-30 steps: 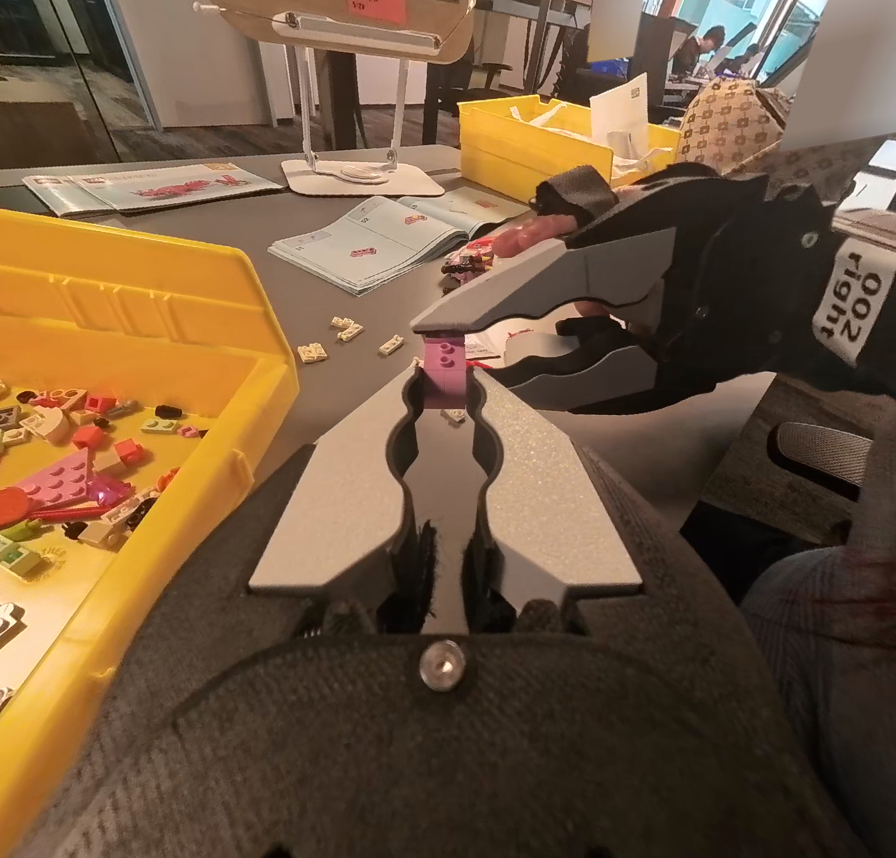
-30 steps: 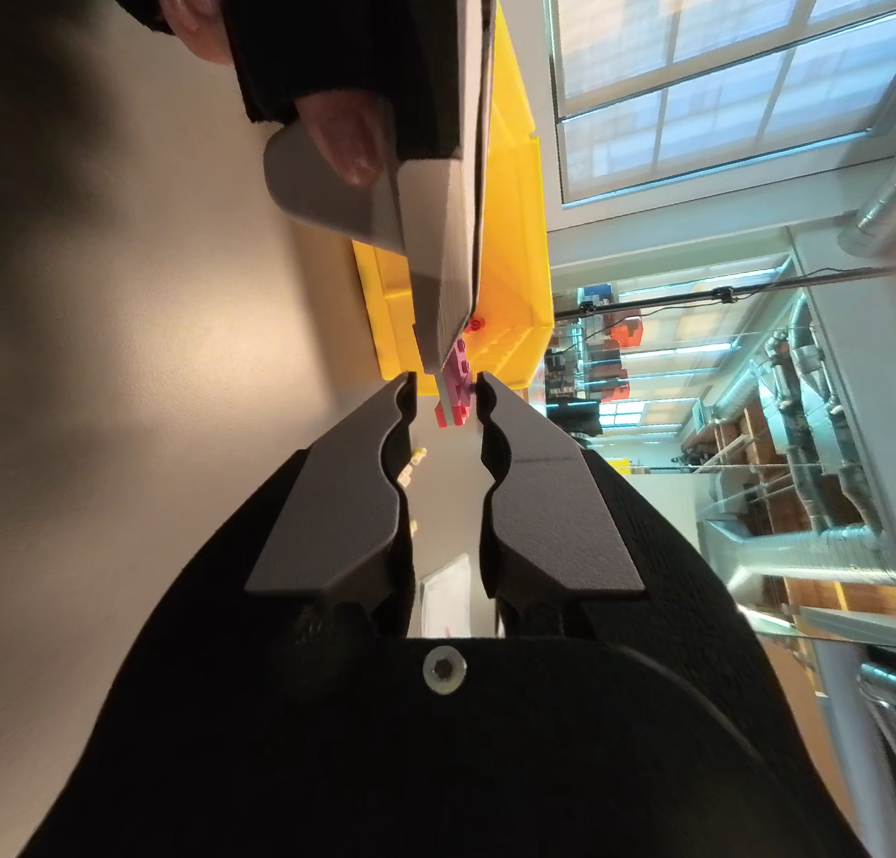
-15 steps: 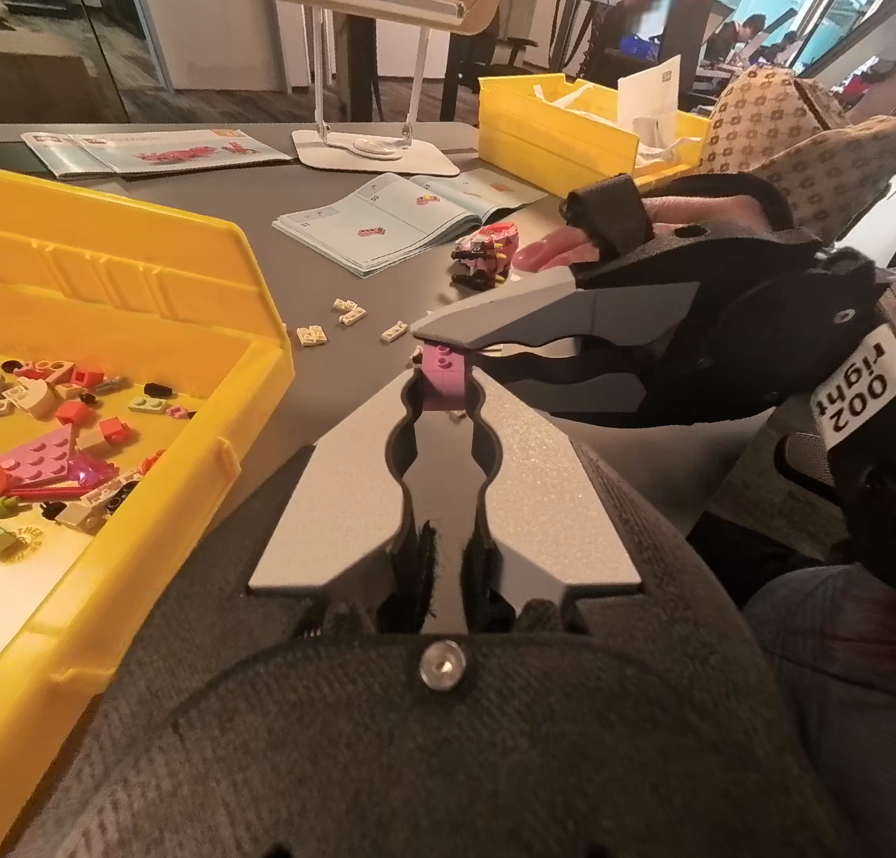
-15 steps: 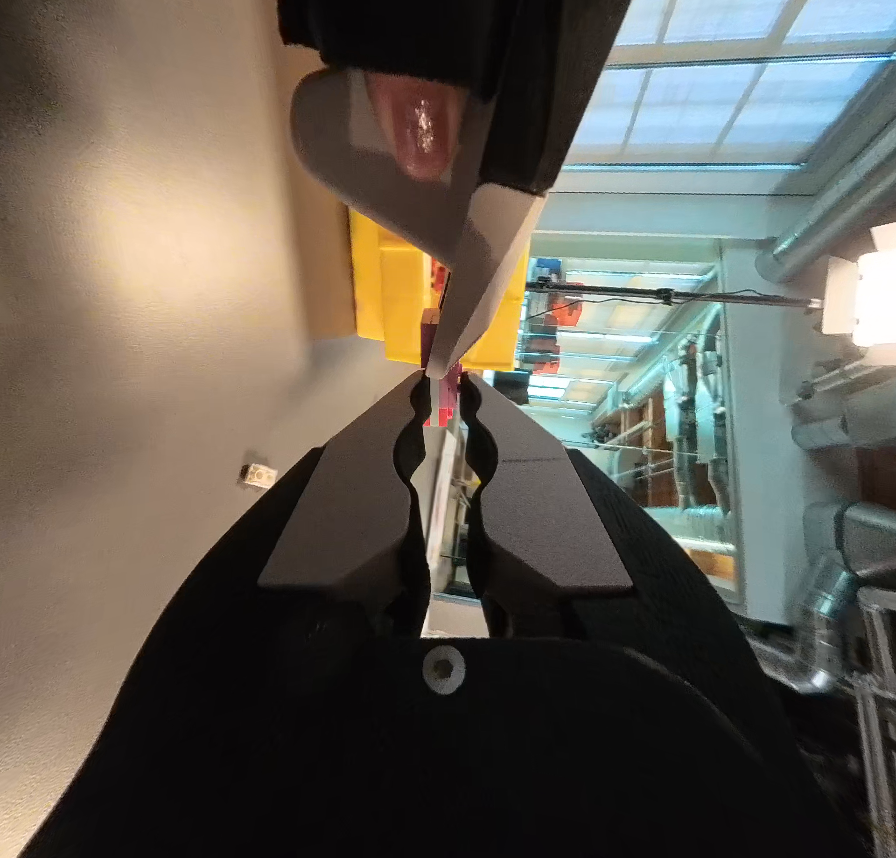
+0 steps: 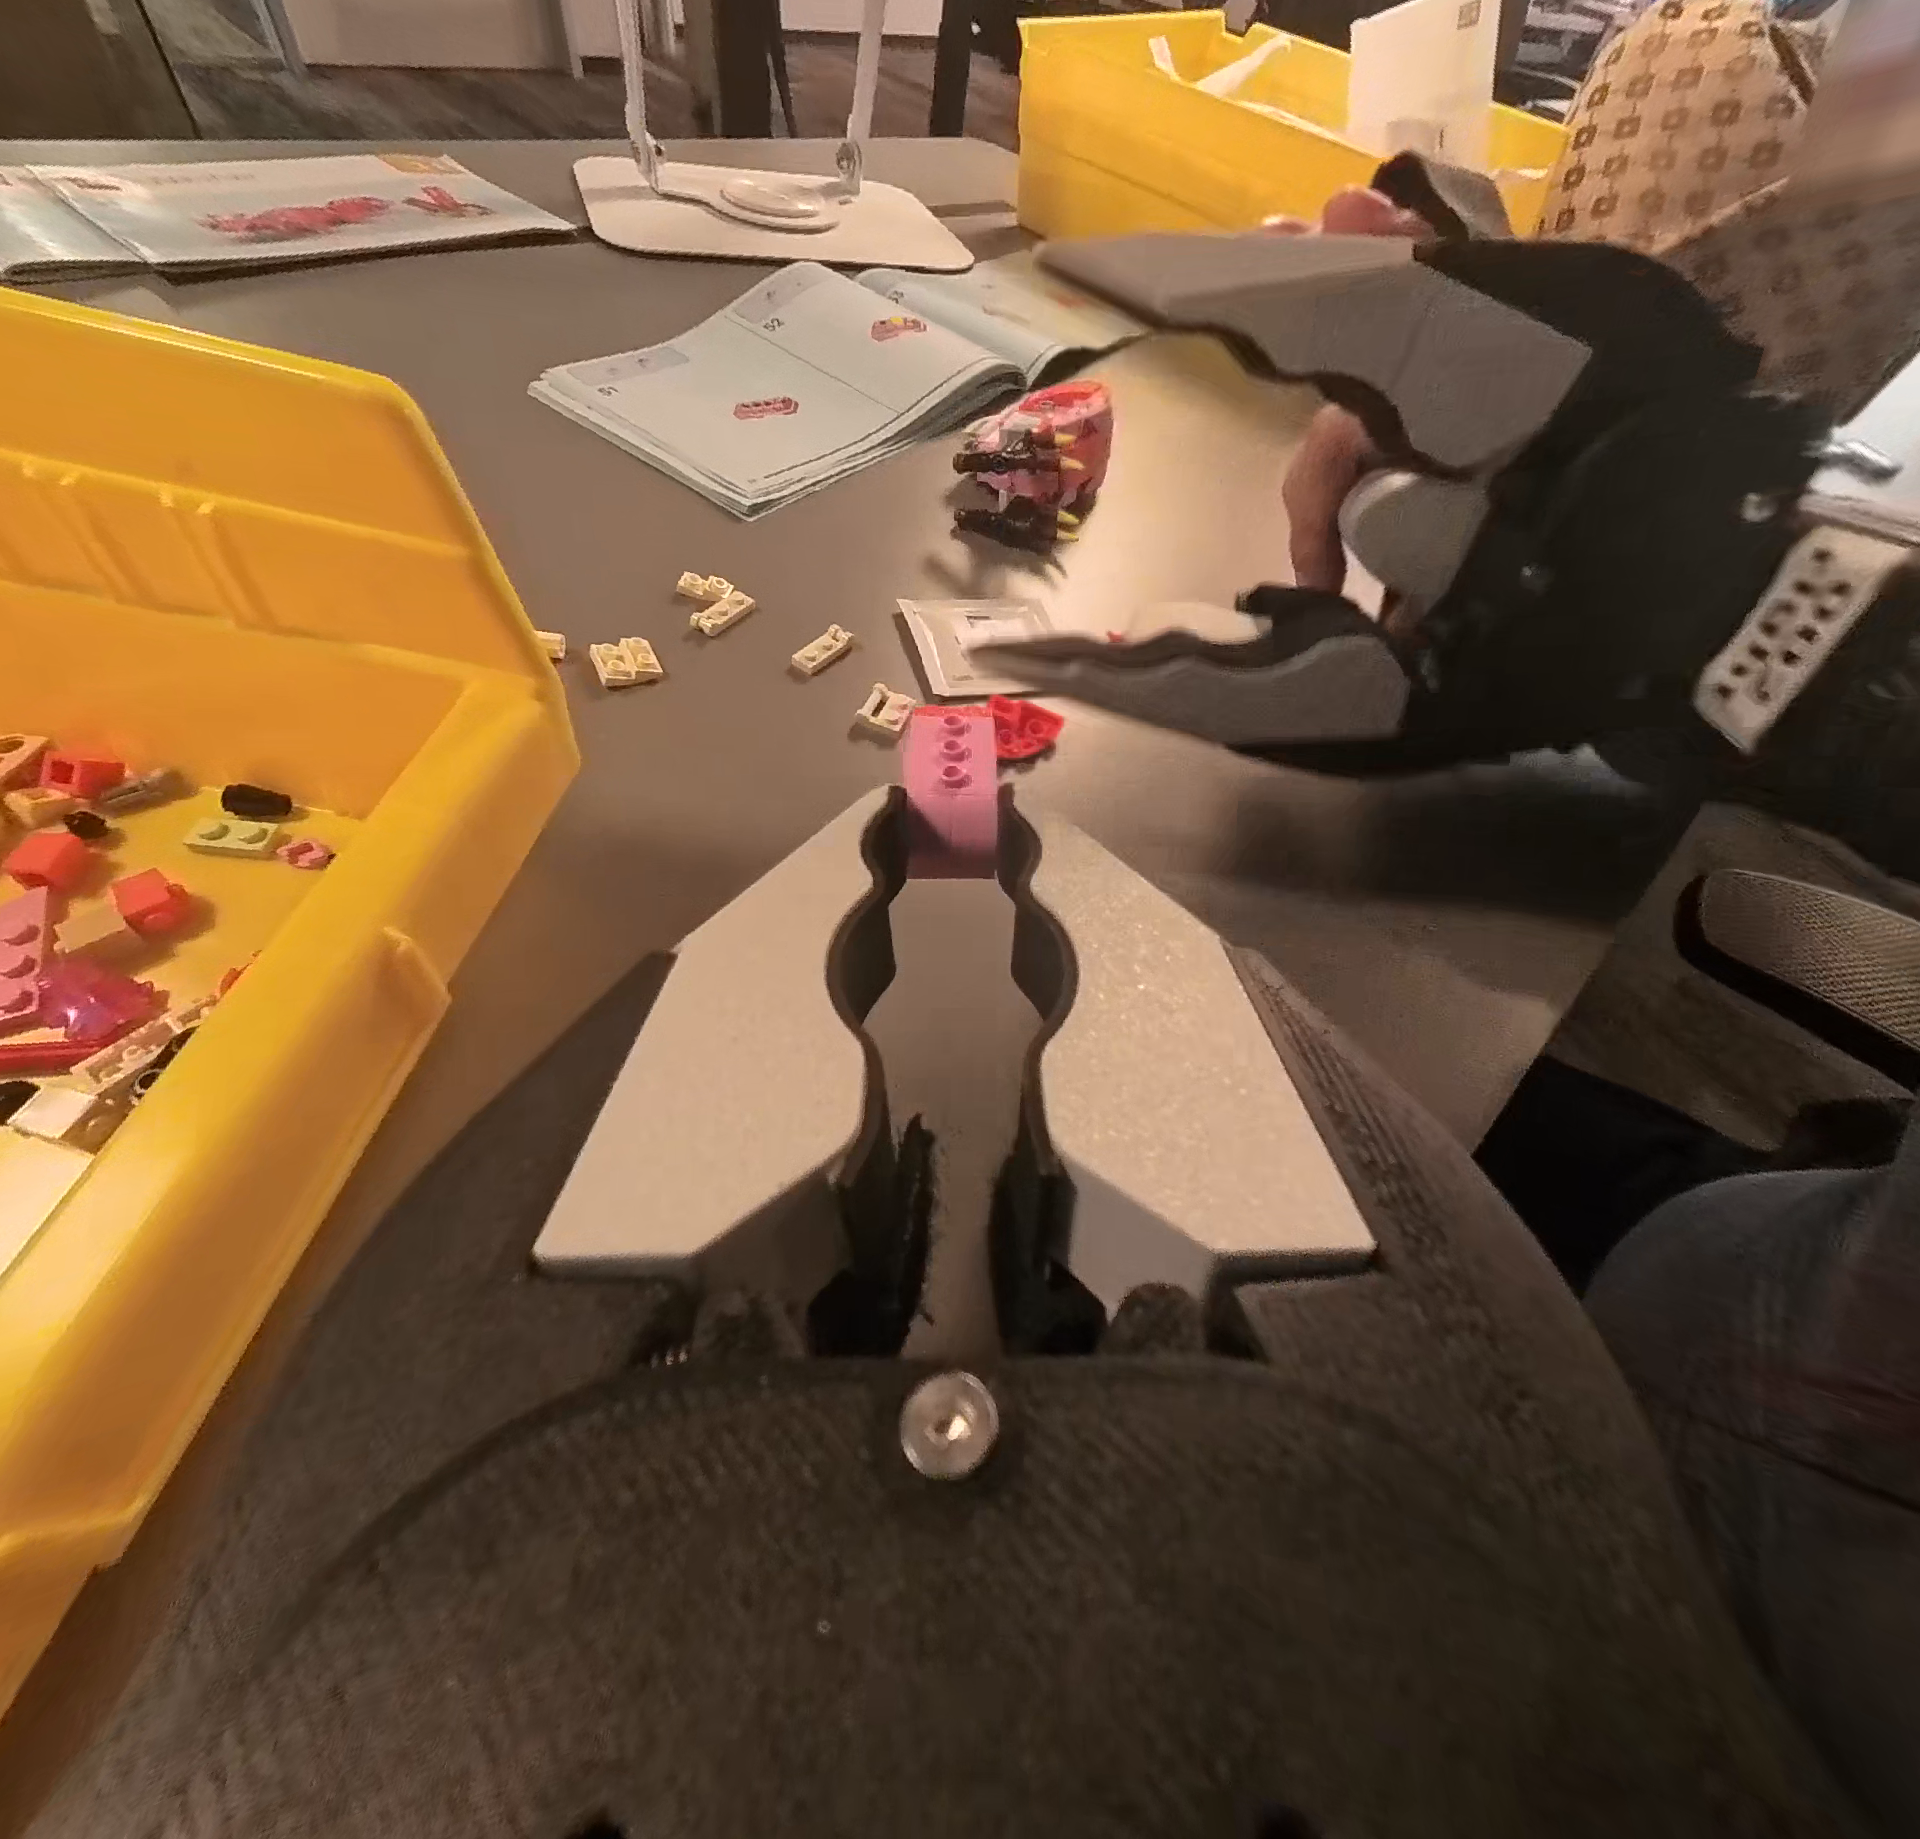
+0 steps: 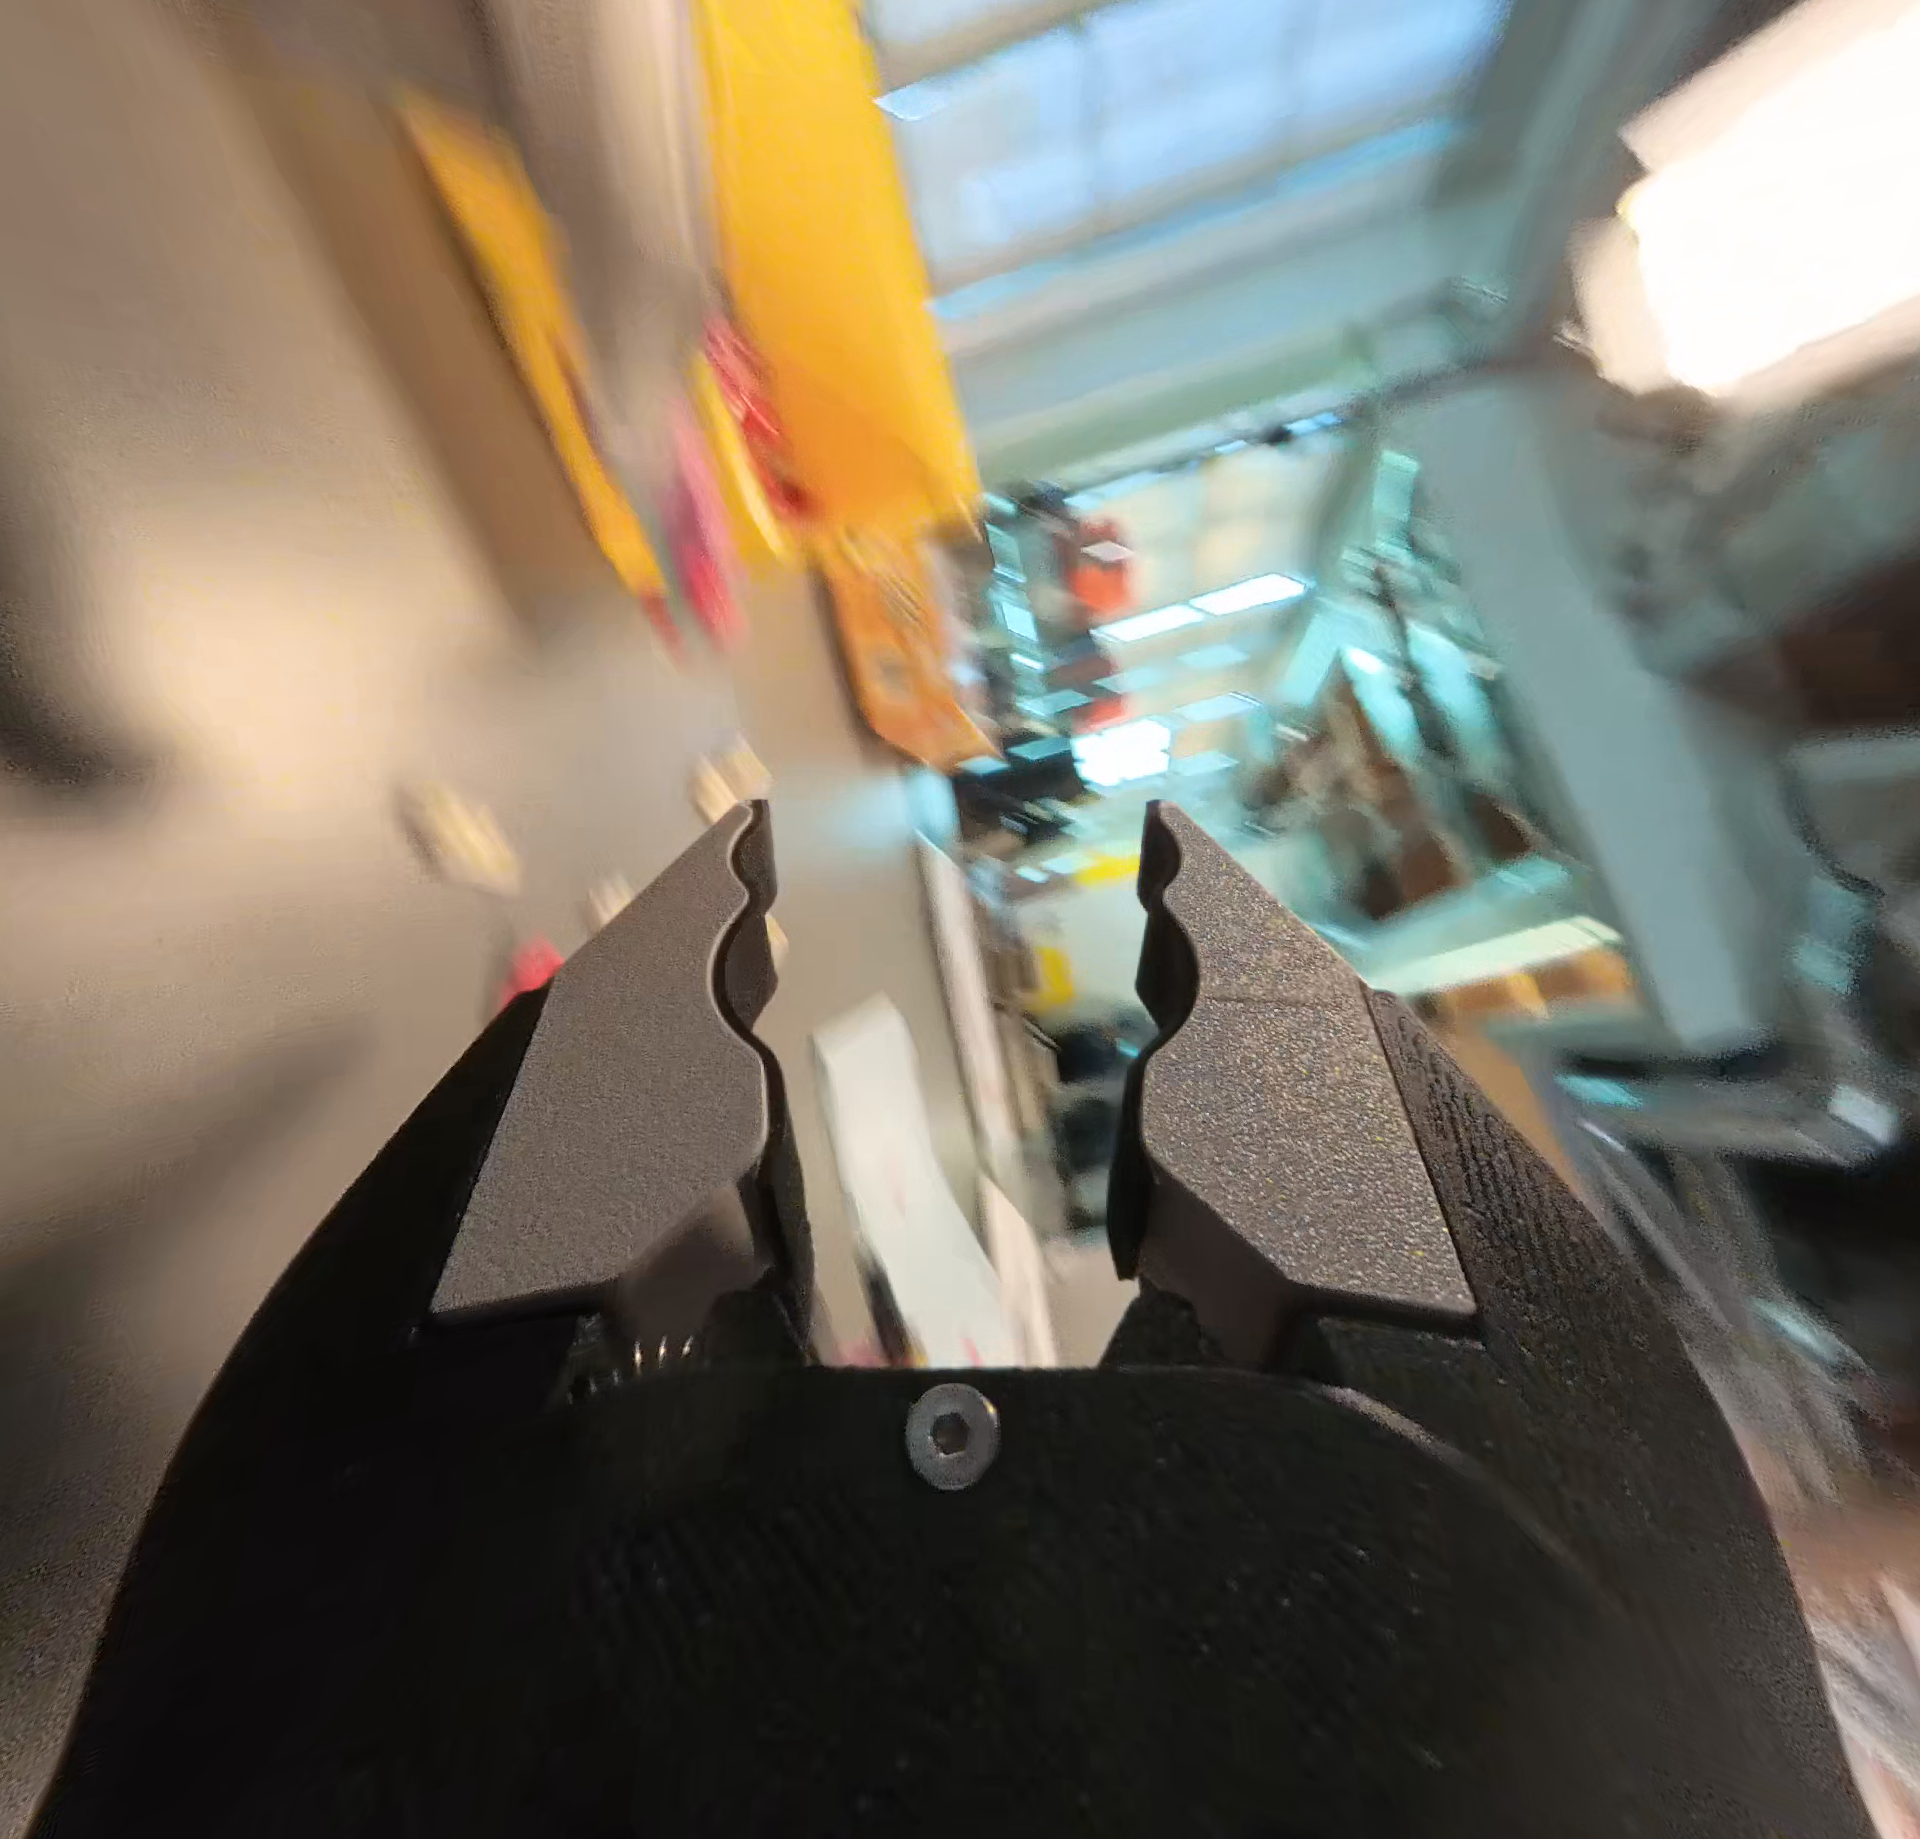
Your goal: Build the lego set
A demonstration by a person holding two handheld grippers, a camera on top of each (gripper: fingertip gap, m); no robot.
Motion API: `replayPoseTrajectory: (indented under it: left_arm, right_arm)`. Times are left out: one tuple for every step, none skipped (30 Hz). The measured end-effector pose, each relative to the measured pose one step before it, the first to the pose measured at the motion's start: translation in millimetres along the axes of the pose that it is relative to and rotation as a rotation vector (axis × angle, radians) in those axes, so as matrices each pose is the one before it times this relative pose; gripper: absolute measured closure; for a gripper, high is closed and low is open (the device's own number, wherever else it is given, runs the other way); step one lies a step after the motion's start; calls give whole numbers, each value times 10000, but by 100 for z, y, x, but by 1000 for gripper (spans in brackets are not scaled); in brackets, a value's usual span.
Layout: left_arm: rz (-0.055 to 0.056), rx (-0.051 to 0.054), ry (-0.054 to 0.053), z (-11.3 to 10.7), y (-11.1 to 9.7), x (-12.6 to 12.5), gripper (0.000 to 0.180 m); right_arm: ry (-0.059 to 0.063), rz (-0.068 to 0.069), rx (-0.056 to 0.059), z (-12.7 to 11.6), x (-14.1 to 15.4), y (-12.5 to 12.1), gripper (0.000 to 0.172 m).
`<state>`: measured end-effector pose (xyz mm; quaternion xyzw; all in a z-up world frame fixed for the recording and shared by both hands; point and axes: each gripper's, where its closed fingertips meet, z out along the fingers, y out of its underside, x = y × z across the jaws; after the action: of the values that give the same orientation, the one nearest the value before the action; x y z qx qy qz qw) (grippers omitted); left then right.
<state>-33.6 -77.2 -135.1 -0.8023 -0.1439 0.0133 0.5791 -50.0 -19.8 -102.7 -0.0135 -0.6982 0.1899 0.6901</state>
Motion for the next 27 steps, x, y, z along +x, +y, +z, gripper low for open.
replayPoseTrajectory:
  left_arm:
    - [15,-50,139,128,70,215,165]
    - [26,-95,187,237,131,309,165]
    - [54,-118,185,311,163,367,165]
    - [102,-141,228,400,178,484,165]
    - [143,-145,251,472,155,579,165]
    - [160,-181,195,529,129,541,165]
    - [220,-186,187,572,79,543,165]
    - [202,-214,266,649,88,643,164]
    - [85,-286,440,732,141,844,164]
    - [-47,-368,549,826,226,926,164]
    - [-48,-355,388,849,247,664,164]
    - [53,-400,226,798,286,448,164]
    - [233,-349,79,689,211,311,164]
    - [318,-232,-101,542,62,95,164]
    - [317,-177,-108,428,29,97,164]
    - [245,-191,-9,357,100,169,164]
    - [143,-135,21,278,63,148,164]
    - [43,12,15,145,-138,57,164]
    - [-28,-6,44,126,-57,26,164]
    - [-55,4,62,92,-74,-4,164]
    - [-27,0,84,74,-71,9,164]
    - [-1,-8,109,114,-81,27,164]
    - [17,-29,129,131,-62,55,164]
    - [23,-86,112,152,24,52,164]
    - [-12,-151,33,181,128,-43,164]
    - [-17,-172,-35,183,182,-97,164]
    - [12,-174,-49,160,203,-90,164]
  right_arm:
    - [355,-69,-128,-617,527,1413,103]
    - [329,4,-145,-623,466,1362,107]
    - [232,139,-140,-565,358,1232,111]
    - [121,211,-131,-458,335,1014,115]
    - [75,247,-114,-333,417,737,118]
    - [88,322,-58,-227,457,473,120]
    - [90,424,7,-126,405,326,124]
    - [27,432,8,-20,249,282,128]
    - [-90,320,-26,46,33,273,133]
    - [-149,222,51,56,-118,67,137]
    - [-153,189,210,-8,-144,-245,142]
    - [-131,197,243,-41,-119,-346,147]
    - [-94,195,126,-4,-80,-164,149]
    - [-42,155,3,19,8,66,148]
    - [21,145,-24,13,121,168,148]
    - [67,200,-4,3,264,175,149]
    - [131,284,5,12,446,173,149]
    - [169,366,34,74,582,204,149]
    - [128,441,30,203,580,267,150]
    - [69,498,-11,312,540,341,149]
    - [108,499,14,352,622,284,147]
    - [262,432,78,313,878,191,147]
    - [409,374,90,273,1120,189,147]
    - [431,371,68,203,1208,236,147]
    - [415,417,45,130,1217,288,146]
    - [346,468,-34,102,1137,418,145]
    - [173,502,-111,98,815,443,143]
